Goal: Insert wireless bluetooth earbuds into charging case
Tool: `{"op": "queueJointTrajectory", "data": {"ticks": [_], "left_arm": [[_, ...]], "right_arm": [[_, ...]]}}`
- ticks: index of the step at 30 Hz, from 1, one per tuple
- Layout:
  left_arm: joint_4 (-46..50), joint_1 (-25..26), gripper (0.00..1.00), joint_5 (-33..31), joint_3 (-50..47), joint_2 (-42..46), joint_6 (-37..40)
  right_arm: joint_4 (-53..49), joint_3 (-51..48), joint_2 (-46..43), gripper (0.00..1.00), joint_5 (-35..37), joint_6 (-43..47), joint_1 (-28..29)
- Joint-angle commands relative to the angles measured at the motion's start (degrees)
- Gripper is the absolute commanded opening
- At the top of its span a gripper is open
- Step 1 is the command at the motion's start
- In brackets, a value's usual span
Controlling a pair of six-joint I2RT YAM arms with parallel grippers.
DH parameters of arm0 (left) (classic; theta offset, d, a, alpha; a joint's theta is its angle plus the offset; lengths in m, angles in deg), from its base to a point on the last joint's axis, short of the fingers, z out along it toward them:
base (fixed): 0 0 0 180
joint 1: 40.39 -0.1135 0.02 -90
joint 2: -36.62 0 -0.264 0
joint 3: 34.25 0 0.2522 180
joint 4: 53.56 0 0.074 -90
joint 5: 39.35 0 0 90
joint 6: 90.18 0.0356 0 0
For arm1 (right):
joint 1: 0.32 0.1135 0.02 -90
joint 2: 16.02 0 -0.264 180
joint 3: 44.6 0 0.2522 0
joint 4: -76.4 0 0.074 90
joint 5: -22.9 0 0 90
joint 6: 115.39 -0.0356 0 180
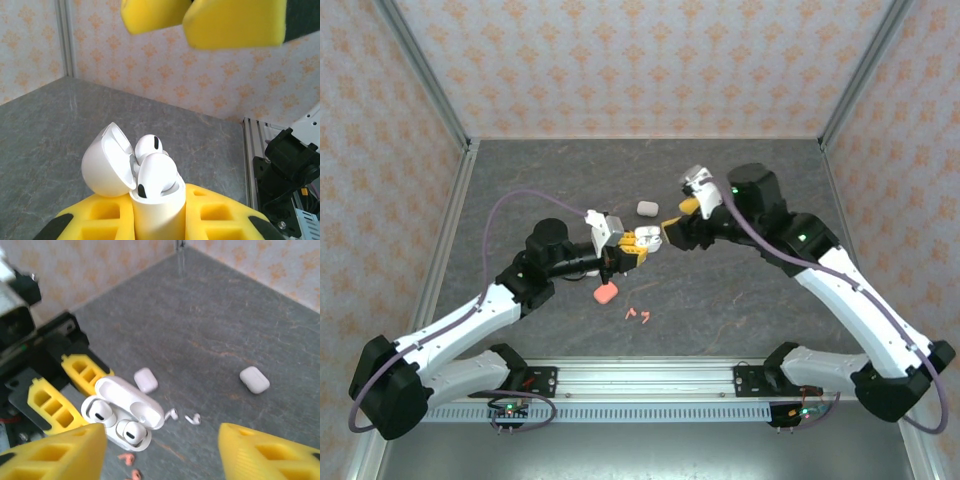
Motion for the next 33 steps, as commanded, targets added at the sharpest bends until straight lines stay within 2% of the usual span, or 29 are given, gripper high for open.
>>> {"op": "queueJointTrajectory", "data": {"ticks": [1, 3, 6, 9, 17, 29, 33], "left_arm": [[-4.9, 0.1, 0.0, 1.3, -0.1, 1.8, -1.4], [-5.7, 0.1, 0.0, 1.6, -0.2, 2.1, -2.1], [-6.9, 0.2, 0.0, 1.9, -0.4, 2.2, -2.9], [-7.1, 0.2, 0.0, 2.2, -0.2, 2.2, -3.3], [-7.3, 0.1, 0.0, 2.4, -0.2, 2.2, -3.5], [-4.6, 0.1, 0.0, 1.6, 0.0, 3.0, -1.8], [-4.3, 0.2, 0.0, 1.2, -0.2, 2.9, -1.5]], "right_arm": [[7.8, -4.6, -2.8, 0.71, -12.0, -8.0, -4.7], [14.0, -8.7, -3.6, 0.8, -18.2, -13.0, -7.1], [22.4, -13.1, -3.4, 0.93, -25.4, -19.0, -7.5], [30.8, -16.2, -2.9, 0.99, -31.0, -24.9, -7.5], [33.1, -16.5, -0.2, 1.0, -33.4, -25.8, -4.2], [25.0, -10.8, 0.4, 0.79, -34.4, -18.1, -2.6], [21.4, -9.9, -1.5, 0.79, -34.8, -14.4, -2.6]]}}
